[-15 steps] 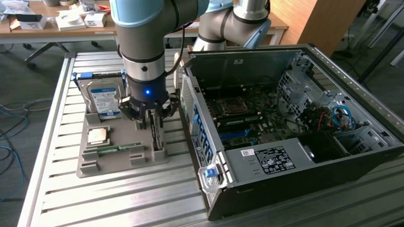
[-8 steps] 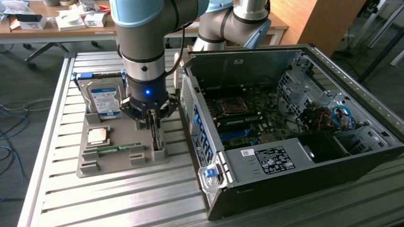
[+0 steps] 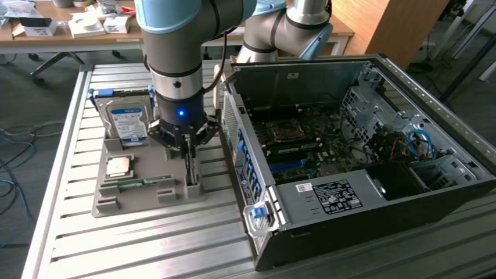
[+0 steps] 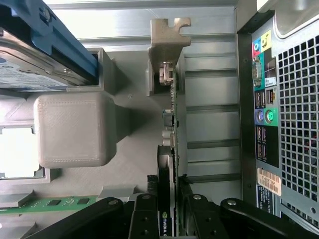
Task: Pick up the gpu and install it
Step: 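Pick up the gpu and move the gpu toward the slot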
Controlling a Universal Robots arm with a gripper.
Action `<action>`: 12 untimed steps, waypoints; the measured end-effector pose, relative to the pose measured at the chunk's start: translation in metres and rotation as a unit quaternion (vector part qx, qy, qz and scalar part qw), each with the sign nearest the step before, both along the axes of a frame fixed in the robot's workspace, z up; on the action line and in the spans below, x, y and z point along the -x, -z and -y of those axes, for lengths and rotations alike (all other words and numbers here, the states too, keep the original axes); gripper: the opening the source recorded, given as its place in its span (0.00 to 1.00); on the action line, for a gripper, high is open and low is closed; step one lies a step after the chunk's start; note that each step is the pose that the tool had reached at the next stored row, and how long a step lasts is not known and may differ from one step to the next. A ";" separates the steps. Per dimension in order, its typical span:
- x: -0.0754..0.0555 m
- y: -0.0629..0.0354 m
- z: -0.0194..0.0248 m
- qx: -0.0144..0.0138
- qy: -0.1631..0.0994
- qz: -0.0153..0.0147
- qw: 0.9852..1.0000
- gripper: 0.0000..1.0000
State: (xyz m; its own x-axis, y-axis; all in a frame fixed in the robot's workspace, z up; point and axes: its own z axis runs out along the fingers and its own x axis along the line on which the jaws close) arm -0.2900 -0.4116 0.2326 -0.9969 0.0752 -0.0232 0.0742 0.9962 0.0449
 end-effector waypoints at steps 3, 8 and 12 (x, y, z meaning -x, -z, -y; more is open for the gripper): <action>0.000 0.0000 0.0000 0.000 0.000 0.000 1.000 0.26; 0.000 0.0000 0.0000 0.000 0.000 0.000 1.000 0.26; 0.000 0.0000 0.0000 0.000 -0.003 0.000 1.000 0.26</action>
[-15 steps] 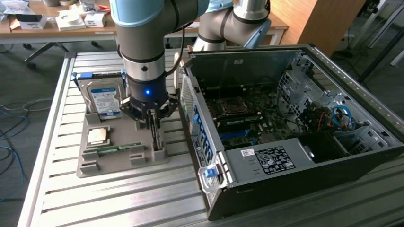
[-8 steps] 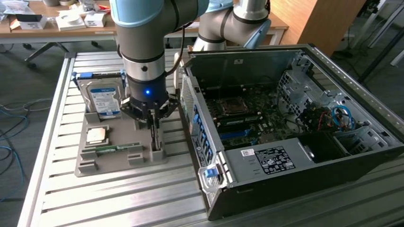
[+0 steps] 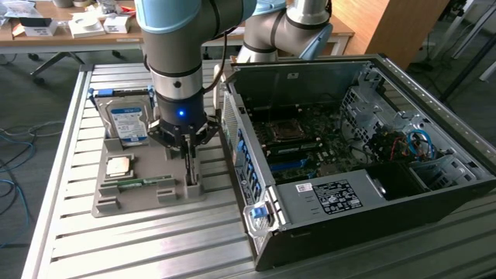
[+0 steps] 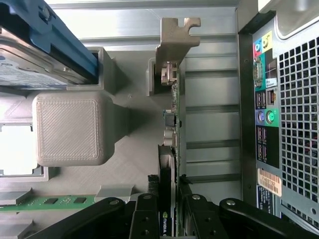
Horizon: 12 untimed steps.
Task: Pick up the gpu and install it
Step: 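Pick up the gpu and move the gpu toward the slot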
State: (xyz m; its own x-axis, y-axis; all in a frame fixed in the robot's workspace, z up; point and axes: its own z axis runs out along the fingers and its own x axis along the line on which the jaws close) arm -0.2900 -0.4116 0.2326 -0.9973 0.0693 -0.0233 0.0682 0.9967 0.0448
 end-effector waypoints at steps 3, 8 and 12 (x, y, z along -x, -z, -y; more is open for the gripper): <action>0.000 0.0000 0.0000 0.000 -0.001 0.000 1.000 0.26; 0.000 0.0000 0.0000 0.000 -0.002 0.000 1.000 0.26; 0.000 0.0000 0.0000 0.000 -0.007 0.000 1.000 0.26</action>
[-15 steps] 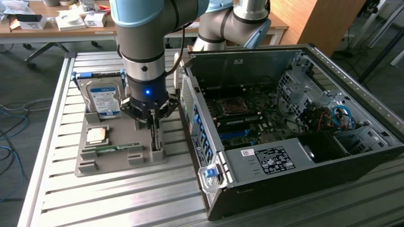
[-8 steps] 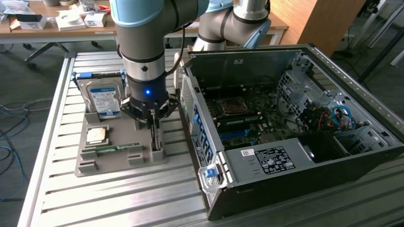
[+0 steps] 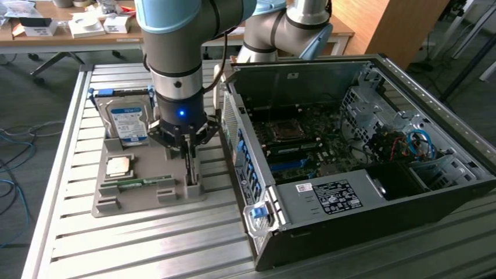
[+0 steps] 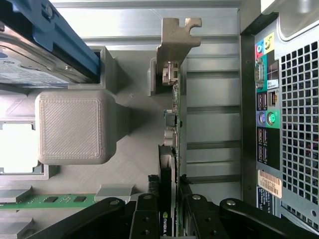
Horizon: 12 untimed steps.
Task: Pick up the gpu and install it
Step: 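Pick up the gpu and move the gpu toward the slot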
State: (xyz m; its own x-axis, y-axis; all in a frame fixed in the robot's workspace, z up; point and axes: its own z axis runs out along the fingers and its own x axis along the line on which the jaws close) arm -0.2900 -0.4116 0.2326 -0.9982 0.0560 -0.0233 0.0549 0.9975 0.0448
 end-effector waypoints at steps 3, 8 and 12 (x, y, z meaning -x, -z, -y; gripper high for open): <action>0.000 0.0000 0.0000 0.000 0.000 0.000 1.000 0.26; -0.001 0.0000 0.0000 0.000 -0.006 0.000 1.000 0.26; -0.001 -0.0003 -0.0001 0.000 -0.006 0.000 1.000 0.26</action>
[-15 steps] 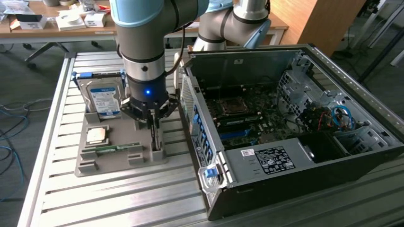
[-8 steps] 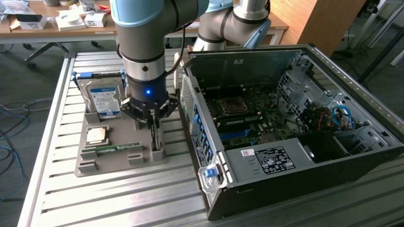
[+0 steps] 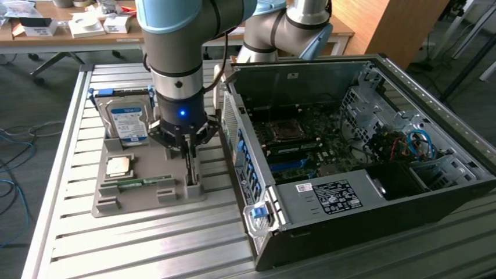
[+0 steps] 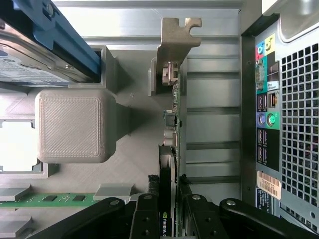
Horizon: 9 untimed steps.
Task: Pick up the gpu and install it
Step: 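Pick up the gpu and move the gpu toward the slot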
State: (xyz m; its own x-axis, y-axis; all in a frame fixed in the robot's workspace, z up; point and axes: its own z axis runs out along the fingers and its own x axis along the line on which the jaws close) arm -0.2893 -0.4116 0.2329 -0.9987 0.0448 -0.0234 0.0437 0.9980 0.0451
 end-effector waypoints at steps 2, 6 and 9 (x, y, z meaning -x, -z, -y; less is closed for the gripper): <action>0.000 -0.0017 0.0001 0.000 0.000 0.000 1.000 0.26; 0.000 -0.0081 0.0001 0.000 0.000 0.000 1.000 0.26; 0.000 -0.0140 0.0000 0.000 0.000 0.000 1.000 0.26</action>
State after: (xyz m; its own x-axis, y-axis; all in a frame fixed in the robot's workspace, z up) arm -0.2893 -0.4116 0.2469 -0.9987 0.0449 -0.0233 0.0438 0.9980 0.0448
